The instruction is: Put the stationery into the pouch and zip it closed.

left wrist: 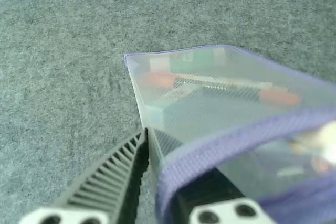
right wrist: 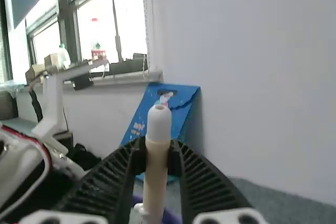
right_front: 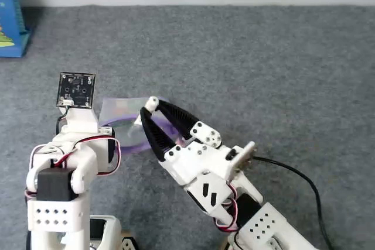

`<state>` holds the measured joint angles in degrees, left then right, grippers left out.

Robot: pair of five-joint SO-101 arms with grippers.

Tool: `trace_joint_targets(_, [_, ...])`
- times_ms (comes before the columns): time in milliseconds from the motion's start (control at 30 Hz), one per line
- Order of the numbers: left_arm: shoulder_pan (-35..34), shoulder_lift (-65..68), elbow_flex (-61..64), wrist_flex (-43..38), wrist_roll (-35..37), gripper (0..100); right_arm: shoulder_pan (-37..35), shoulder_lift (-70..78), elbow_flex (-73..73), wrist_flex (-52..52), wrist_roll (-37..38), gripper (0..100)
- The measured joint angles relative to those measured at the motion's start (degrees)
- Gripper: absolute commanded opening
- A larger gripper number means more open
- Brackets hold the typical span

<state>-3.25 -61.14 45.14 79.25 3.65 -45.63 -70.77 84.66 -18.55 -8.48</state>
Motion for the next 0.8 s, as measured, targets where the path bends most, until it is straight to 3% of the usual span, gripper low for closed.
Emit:
trace_joint_targets(367, [0.0,0.0,0.0,0.0,0.0,1,-6.07,-19.69,0.26,26.73,-0.44,13.7])
trace_joint_targets(567, [0.0,0.0,0.0,0.0,0.0,1,0.18,-32.09,-1.32,45.98,-2.37,12.6])
trace_joint_targets(667, [0.0,0.0,0.0,0.0,0.0,1,2.2,-32.0,-6.33,56.97,-7.82,1.4])
trace_joint_targets(800, [0.0,0.0,0.0,0.0,0.0,1,2.11,-32.88,-12.57,61.54,-12.31,0.7])
